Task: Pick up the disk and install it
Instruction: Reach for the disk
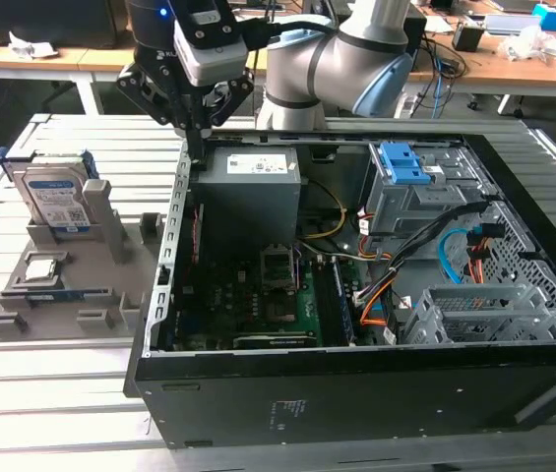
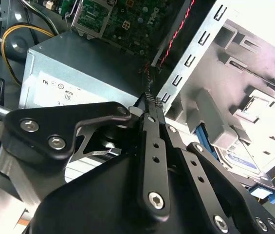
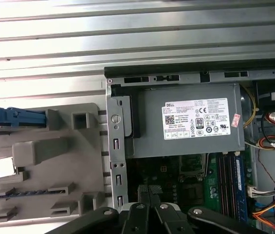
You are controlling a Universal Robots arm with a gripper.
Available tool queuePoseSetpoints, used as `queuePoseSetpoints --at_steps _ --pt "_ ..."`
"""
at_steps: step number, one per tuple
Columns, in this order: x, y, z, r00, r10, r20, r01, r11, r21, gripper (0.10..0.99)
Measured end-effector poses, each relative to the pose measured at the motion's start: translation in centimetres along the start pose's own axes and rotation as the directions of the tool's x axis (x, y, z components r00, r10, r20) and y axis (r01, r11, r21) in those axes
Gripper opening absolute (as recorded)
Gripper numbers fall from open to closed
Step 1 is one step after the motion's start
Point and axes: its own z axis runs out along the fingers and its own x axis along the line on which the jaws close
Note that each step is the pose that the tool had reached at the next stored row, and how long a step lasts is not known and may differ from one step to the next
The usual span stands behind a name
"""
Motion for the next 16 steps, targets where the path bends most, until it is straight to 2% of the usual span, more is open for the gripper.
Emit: queuePoseSetpoints --at_steps 7,16 --pt "0.65 -0.05 -0.02 1.0 0.0 -0.0001 0.0 1.0 0.0 0.106" --pt "2.01 -0.15 -0.06 1.0 0.0 0.0 0.0 1.0 0.0 0.106"
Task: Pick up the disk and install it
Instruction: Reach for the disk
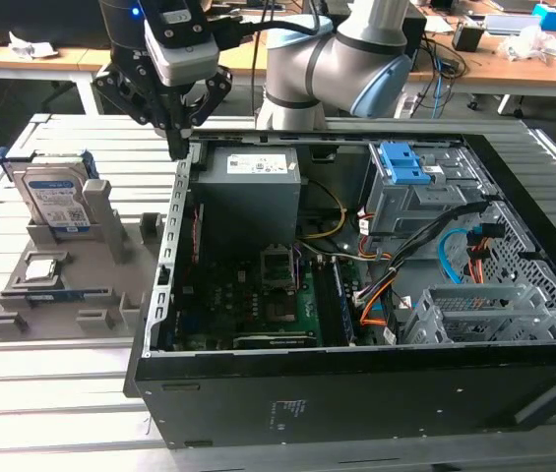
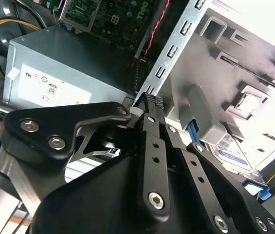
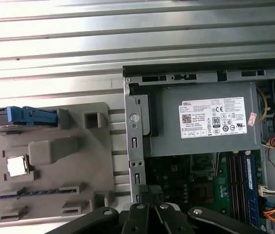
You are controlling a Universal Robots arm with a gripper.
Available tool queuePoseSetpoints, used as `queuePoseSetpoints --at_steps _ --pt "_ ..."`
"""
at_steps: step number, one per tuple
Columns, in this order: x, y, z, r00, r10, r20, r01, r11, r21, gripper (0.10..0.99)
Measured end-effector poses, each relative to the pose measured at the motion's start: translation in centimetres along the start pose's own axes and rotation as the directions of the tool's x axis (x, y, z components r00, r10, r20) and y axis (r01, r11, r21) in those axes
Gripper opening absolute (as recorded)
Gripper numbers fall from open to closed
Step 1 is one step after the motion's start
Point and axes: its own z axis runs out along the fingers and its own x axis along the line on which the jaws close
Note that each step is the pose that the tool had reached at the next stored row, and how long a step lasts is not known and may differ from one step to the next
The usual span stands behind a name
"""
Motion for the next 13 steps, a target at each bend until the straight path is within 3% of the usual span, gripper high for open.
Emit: queuePoseSetpoints --at_steps 3,13 --pt "1.29 -0.1 -0.04 1.0 0.0 0.0 0.0 1.0 0.0 0.106" --pt "3.39 -0.25 -0.09 1.0 0.0 0.0 0.0 1.0 0.0 0.106"
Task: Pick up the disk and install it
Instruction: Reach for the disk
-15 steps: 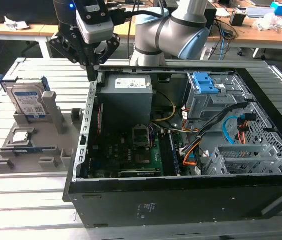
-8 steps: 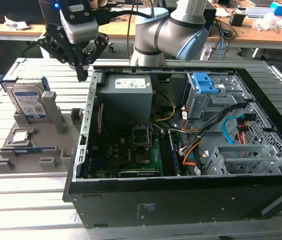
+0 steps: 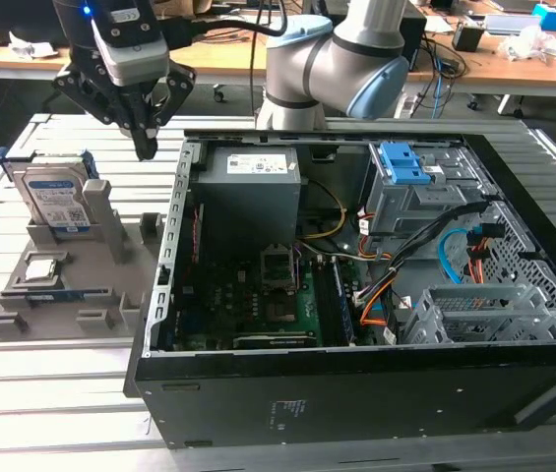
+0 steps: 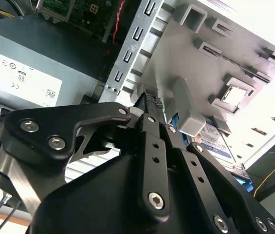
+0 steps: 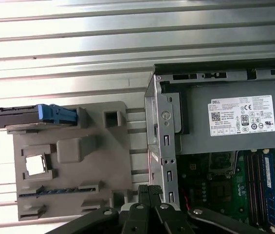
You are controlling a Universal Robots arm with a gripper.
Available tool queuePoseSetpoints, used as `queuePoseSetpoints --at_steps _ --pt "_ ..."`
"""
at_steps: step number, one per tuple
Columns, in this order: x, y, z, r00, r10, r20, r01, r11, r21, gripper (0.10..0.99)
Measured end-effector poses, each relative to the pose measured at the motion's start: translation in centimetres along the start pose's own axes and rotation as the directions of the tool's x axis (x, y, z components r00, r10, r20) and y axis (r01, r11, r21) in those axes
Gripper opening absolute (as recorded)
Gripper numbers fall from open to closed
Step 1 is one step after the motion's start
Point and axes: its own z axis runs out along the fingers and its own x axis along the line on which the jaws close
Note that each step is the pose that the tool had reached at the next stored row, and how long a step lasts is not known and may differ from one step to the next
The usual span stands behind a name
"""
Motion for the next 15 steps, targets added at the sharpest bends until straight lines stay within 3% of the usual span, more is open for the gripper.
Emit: queuePoseSetpoints --at_steps 15 --pt "2.97 -0.22 -0.08 1.0 0.0 0.0 0.0 1.0 0.0 0.106"
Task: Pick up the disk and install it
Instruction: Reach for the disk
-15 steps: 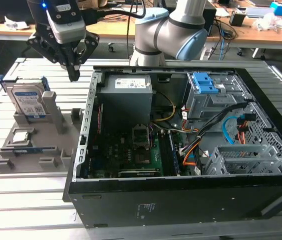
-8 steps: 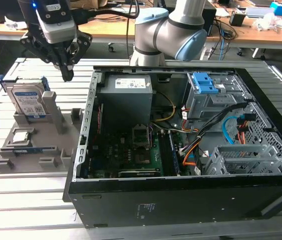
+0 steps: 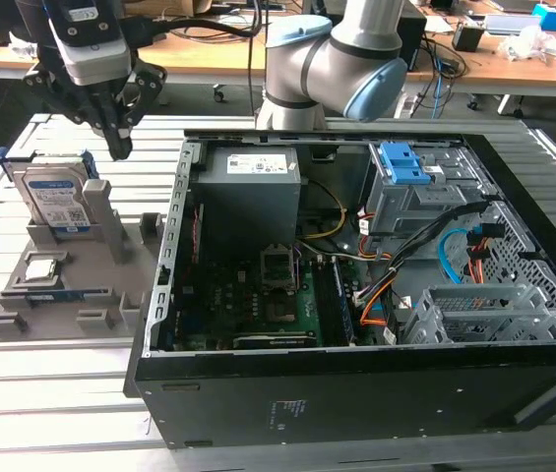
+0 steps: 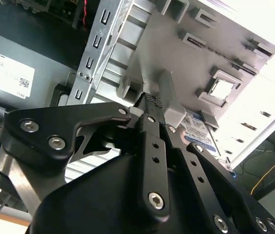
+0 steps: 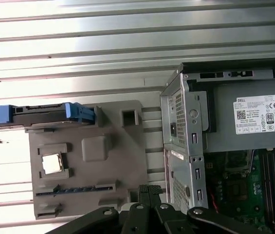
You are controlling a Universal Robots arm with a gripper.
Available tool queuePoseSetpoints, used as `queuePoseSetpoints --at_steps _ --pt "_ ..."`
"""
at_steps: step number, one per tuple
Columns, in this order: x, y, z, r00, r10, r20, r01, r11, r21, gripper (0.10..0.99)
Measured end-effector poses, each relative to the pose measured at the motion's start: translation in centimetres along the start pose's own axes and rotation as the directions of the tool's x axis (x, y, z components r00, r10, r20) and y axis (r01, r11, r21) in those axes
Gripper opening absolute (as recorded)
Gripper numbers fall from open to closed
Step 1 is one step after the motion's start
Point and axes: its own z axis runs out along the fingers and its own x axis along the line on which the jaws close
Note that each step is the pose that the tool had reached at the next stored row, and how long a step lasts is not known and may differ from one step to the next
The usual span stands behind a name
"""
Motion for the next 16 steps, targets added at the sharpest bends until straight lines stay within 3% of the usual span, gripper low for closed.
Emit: queuePoseSetpoints --at_steps 9,16 --pt "2.33 -0.17 -0.06 1.0 0.0 0.0001 0.0 1.0 0.0 0.106" --pt "3.39 -0.25 -0.09 1.0 0.0 0.0 0.0 1.0 0.0 0.106"
